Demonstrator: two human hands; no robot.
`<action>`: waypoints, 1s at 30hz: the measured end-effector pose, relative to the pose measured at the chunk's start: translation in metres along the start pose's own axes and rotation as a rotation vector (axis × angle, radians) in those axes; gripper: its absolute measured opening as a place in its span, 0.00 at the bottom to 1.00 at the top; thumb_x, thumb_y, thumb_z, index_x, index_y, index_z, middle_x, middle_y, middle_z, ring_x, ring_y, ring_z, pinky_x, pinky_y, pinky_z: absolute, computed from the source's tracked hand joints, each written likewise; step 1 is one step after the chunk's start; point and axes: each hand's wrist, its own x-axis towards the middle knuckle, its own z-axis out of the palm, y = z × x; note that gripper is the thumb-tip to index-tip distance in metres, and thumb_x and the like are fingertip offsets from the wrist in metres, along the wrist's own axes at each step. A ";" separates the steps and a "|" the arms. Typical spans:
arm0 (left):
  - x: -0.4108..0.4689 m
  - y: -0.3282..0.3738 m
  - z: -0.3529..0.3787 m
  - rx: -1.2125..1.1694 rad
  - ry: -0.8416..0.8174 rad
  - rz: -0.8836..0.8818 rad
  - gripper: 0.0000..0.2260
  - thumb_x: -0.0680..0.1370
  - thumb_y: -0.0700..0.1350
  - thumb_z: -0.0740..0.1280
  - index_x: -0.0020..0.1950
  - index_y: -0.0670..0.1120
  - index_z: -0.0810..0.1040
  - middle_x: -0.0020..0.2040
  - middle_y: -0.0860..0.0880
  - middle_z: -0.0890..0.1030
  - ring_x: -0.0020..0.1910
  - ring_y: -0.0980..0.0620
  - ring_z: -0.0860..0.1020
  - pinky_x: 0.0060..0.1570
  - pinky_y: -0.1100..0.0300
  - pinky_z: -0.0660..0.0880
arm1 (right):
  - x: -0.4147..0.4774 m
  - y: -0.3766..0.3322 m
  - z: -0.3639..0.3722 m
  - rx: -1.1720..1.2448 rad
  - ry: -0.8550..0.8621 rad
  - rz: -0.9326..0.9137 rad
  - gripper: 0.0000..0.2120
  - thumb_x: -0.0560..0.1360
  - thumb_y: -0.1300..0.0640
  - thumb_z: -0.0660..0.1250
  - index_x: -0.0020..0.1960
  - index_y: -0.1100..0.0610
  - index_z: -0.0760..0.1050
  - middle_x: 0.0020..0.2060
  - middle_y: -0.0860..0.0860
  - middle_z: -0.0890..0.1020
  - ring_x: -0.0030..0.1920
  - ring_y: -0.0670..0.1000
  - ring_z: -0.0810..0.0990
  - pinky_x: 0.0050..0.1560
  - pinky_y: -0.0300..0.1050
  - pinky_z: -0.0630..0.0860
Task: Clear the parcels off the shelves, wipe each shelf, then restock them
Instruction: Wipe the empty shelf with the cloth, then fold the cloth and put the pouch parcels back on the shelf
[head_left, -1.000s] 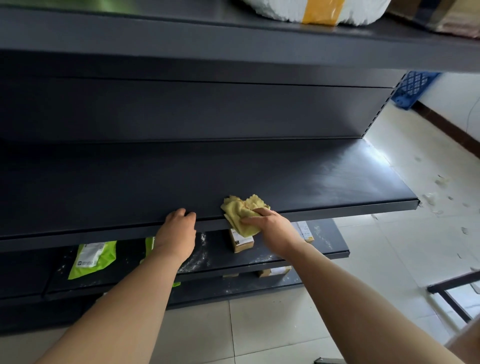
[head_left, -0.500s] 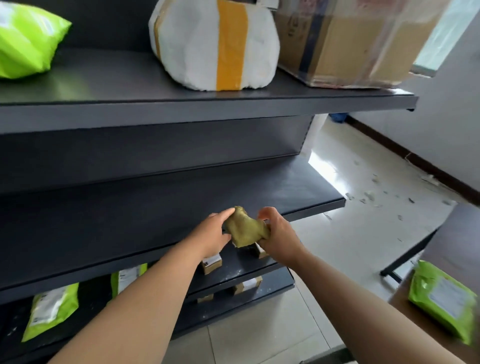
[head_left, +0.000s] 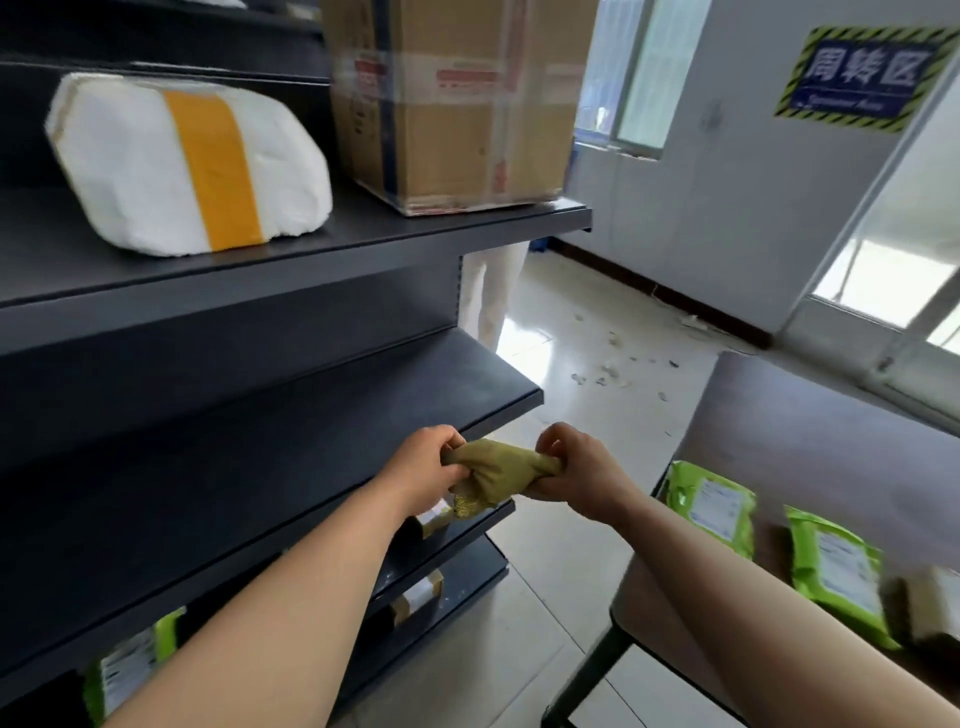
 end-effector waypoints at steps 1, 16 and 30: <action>0.003 0.010 0.007 -0.017 -0.012 0.007 0.05 0.74 0.38 0.68 0.48 0.46 0.78 0.41 0.52 0.80 0.39 0.56 0.78 0.35 0.71 0.72 | -0.005 0.008 -0.010 0.021 0.002 0.028 0.21 0.63 0.56 0.80 0.48 0.51 0.71 0.39 0.48 0.79 0.33 0.46 0.76 0.29 0.36 0.73; 0.029 0.156 0.179 -0.026 -0.230 0.107 0.10 0.75 0.36 0.63 0.51 0.46 0.81 0.45 0.49 0.82 0.46 0.50 0.80 0.48 0.57 0.77 | -0.109 0.186 -0.135 0.366 0.001 0.361 0.08 0.73 0.63 0.71 0.50 0.53 0.80 0.43 0.52 0.82 0.39 0.45 0.78 0.40 0.35 0.74; 0.002 0.267 0.378 -0.817 -0.562 -0.431 0.18 0.80 0.44 0.63 0.68 0.46 0.62 0.59 0.40 0.76 0.48 0.43 0.78 0.50 0.41 0.77 | -0.231 0.318 -0.187 0.782 0.312 0.519 0.09 0.75 0.71 0.66 0.43 0.58 0.73 0.36 0.56 0.77 0.38 0.52 0.74 0.41 0.46 0.71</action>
